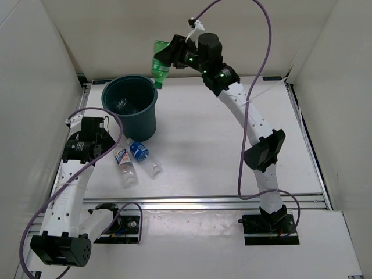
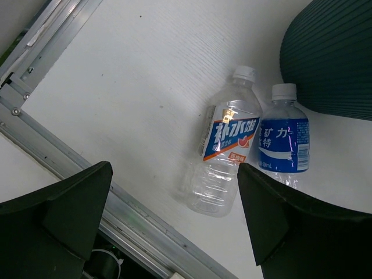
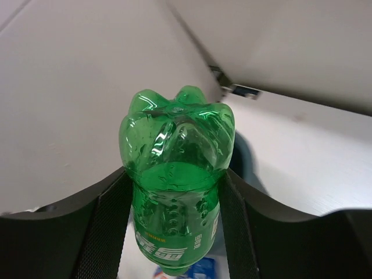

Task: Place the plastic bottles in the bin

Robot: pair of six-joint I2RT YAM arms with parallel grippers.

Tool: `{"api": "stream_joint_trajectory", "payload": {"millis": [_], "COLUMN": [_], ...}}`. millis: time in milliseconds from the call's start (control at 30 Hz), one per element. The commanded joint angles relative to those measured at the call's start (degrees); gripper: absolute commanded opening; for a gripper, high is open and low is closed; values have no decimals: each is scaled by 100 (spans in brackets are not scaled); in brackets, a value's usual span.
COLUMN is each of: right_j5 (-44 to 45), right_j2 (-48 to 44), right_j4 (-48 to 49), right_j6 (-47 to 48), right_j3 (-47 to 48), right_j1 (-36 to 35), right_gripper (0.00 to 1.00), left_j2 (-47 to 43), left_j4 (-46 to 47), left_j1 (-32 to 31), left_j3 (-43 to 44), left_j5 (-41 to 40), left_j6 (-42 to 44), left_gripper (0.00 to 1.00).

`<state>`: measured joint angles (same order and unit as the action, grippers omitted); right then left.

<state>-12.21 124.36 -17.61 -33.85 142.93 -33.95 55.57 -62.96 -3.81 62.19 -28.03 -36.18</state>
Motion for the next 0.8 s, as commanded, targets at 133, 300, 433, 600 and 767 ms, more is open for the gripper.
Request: {"api": "stream_joint_trajectory", "payload": {"millis": [133, 300, 433, 600, 767], "right_j5": [-238, -493, -546, -827, -696], "right_j2": [440, 633, 687, 739, 739], "right_j4": [1152, 1452, 1602, 1602, 1725], "right_j6": [10, -122, -201, -201, -394], "right_j3": [121, 173, 226, 173, 103], "right_j1": [-278, -278, -331, -384, -445], "right_gripper": [39, 42, 47, 56, 64], "left_j2": [-82, -29, -29, -29, -99], "left_j4": [179, 231, 117, -67, -199], "left_j1": [30, 30, 30, 30, 30], "left_j3": [-32, -137, -190, -243, -357], "left_j5": [394, 588, 641, 799, 966], "left_j6": [102, 103, 103, -64, -336], "left_gripper": [100, 100, 100, 100, 100]}}
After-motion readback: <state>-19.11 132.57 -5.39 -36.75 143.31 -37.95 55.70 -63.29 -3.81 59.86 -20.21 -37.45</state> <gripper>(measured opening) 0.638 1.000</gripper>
